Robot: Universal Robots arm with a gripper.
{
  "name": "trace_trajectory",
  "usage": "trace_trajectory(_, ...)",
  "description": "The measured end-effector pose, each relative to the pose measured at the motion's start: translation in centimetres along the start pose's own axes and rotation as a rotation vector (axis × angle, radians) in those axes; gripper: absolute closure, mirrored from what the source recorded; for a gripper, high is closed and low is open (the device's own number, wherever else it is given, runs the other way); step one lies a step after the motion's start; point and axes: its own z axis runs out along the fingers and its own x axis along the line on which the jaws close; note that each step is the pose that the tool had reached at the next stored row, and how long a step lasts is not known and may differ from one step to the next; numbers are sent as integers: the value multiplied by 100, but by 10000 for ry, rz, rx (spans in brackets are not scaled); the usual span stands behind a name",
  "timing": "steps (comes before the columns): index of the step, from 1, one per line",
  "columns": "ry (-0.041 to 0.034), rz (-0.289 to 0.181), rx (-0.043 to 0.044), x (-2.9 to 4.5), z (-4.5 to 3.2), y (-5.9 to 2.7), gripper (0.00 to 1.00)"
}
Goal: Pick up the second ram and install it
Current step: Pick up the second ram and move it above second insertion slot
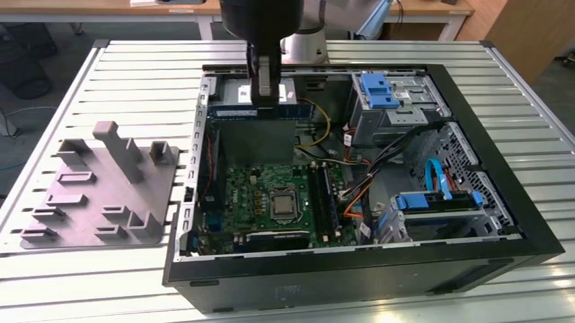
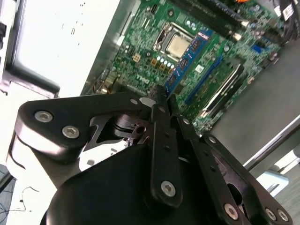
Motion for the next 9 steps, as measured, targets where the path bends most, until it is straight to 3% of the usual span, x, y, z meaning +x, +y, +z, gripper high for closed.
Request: trace_trajectory(9, 0, 1, -6, -32, 6, -237, 86)
